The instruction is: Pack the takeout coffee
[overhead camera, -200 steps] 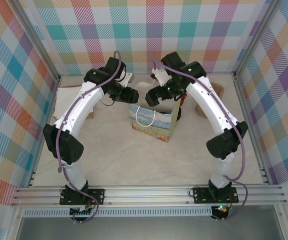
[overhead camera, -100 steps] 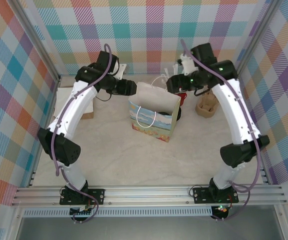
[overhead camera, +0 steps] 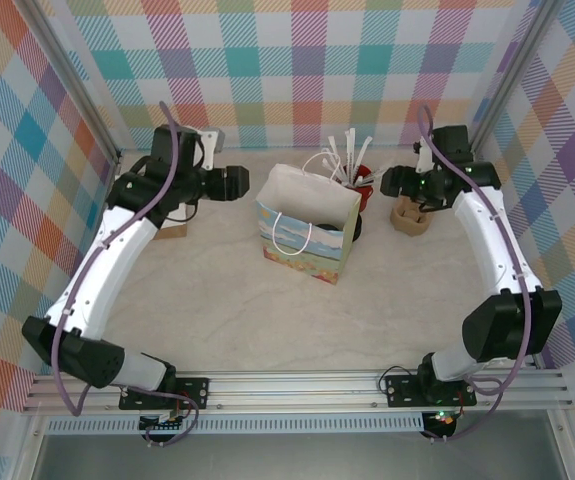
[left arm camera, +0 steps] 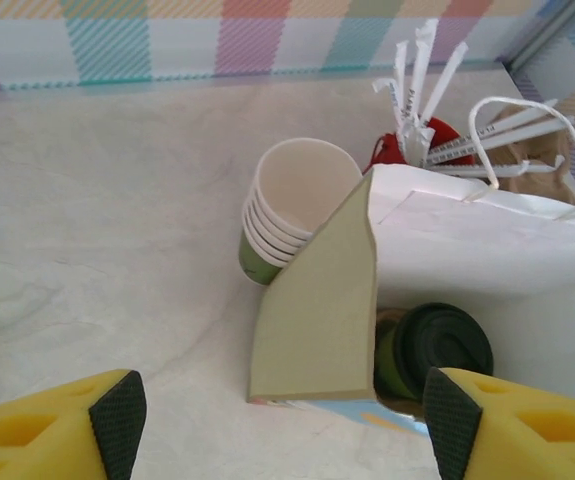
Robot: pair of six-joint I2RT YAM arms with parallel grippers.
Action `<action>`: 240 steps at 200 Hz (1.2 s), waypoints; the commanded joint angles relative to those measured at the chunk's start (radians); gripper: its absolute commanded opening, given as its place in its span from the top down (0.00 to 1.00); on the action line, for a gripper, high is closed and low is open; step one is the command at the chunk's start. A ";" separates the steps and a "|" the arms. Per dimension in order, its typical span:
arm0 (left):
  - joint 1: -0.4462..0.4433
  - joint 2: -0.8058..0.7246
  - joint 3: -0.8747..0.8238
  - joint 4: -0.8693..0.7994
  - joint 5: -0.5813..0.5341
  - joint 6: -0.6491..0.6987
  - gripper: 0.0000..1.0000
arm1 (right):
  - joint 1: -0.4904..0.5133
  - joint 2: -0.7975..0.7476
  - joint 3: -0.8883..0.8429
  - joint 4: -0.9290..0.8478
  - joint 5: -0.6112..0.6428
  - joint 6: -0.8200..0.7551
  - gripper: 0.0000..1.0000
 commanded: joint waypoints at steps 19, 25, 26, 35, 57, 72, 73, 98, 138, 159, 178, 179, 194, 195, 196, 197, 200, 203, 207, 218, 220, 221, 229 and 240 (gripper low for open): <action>0.008 -0.120 -0.108 0.115 -0.081 0.017 0.22 | -0.005 0.032 -0.079 0.270 -0.091 0.107 0.25; 0.008 -0.130 -0.120 0.116 -0.086 0.018 0.22 | -0.005 0.045 -0.084 0.290 -0.096 0.117 0.26; 0.008 -0.132 -0.121 0.116 -0.087 0.018 0.22 | -0.005 0.048 -0.084 0.294 -0.096 0.119 0.26; 0.008 -0.145 -0.136 0.115 -0.096 0.019 0.21 | -0.005 0.067 -0.089 0.320 -0.098 0.137 0.28; 0.008 -0.166 -0.152 0.095 -0.123 0.020 0.20 | -0.005 0.125 -0.082 0.362 -0.121 0.171 0.33; 0.008 -0.174 -0.156 0.086 -0.133 0.021 0.20 | -0.005 0.167 -0.063 0.364 -0.153 0.184 0.35; 0.008 -0.174 -0.157 0.085 -0.133 0.021 0.19 | -0.005 0.171 -0.062 0.364 -0.155 0.184 0.35; 0.008 -0.175 -0.159 0.080 -0.142 0.021 0.19 | -0.003 0.227 -0.039 0.368 -0.211 0.198 0.38; 0.008 -0.166 -0.154 0.082 -0.136 0.020 0.18 | 0.004 0.266 -0.024 0.381 -0.232 0.191 0.42; 0.008 -0.161 -0.152 0.080 -0.136 0.020 0.18 | 0.005 0.282 -0.009 0.382 -0.236 0.184 0.43; 0.008 -0.157 -0.151 0.078 -0.134 0.020 0.17 | 0.007 0.295 0.007 0.384 -0.237 0.180 0.43; 0.008 -0.157 -0.150 0.078 -0.134 0.021 0.17 | 0.008 0.295 0.008 0.384 -0.237 0.180 0.43; 0.008 -0.157 -0.150 0.078 -0.136 0.021 0.17 | 0.010 0.304 0.022 0.389 -0.240 0.177 0.44; 0.008 -0.156 -0.150 0.079 -0.137 0.021 0.17 | 0.010 0.305 0.023 0.388 -0.241 0.177 0.44; 0.008 -0.156 -0.150 0.079 -0.136 0.021 0.17 | 0.010 0.306 0.024 0.388 -0.241 0.176 0.44; 0.008 -0.155 -0.150 0.079 -0.136 0.021 0.17 | 0.010 0.306 0.025 0.388 -0.241 0.176 0.44; 0.009 -0.156 -0.149 0.078 -0.137 0.021 0.17 | 0.010 0.307 0.028 0.389 -0.241 0.176 0.44; 0.008 -0.155 -0.149 0.078 -0.136 0.021 0.17 | 0.010 0.309 0.032 0.388 -0.241 0.176 0.44; 0.008 -0.155 -0.149 0.079 -0.136 0.021 0.17 | 0.011 0.312 0.036 0.390 -0.243 0.176 0.44; 0.008 -0.153 -0.147 0.077 -0.136 0.021 0.16 | 0.012 0.321 0.050 0.394 -0.255 0.175 0.45; 0.008 -0.153 -0.148 0.076 -0.137 0.021 0.16 | 0.013 0.324 0.053 0.393 -0.257 0.175 0.44; 0.008 -0.153 -0.148 0.077 -0.136 0.021 0.16 | 0.013 0.324 0.055 0.393 -0.257 0.175 0.45; 0.008 -0.151 -0.147 0.077 -0.136 0.022 0.16 | 0.015 0.329 0.065 0.392 -0.260 0.174 0.45; 0.008 -0.148 -0.146 0.076 -0.137 0.023 0.16 | 0.019 0.338 0.081 0.390 -0.264 0.170 0.45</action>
